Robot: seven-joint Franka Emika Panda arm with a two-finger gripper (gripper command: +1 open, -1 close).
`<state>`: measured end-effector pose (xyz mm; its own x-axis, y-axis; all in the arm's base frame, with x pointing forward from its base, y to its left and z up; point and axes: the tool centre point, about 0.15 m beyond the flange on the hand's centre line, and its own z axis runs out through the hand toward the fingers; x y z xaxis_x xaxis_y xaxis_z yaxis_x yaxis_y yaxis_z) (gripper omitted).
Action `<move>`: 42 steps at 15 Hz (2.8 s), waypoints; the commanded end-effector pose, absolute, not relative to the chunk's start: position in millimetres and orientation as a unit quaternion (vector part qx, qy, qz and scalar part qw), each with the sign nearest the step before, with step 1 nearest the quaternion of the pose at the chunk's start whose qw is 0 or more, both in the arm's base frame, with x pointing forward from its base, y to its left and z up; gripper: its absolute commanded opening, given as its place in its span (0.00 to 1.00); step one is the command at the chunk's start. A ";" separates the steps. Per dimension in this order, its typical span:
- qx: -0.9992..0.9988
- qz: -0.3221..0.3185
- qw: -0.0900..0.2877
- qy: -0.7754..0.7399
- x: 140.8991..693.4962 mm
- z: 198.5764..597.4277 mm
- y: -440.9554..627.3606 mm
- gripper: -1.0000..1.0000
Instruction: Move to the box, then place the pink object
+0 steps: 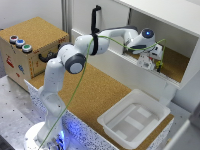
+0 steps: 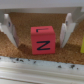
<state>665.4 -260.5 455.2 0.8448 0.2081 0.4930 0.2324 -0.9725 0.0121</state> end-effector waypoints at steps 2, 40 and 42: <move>-0.968 -0.203 0.084 -0.120 683.9 447.1 -272.1 0.00; -0.997 -0.078 0.013 -0.021 411.5 297.1 -365.5 0.00; -0.998 -0.054 0.020 -0.012 412.4 271.9 -377.0 0.00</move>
<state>411.0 -350.0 329.1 0.9847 0.0390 0.1697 0.0490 -0.9973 -0.0551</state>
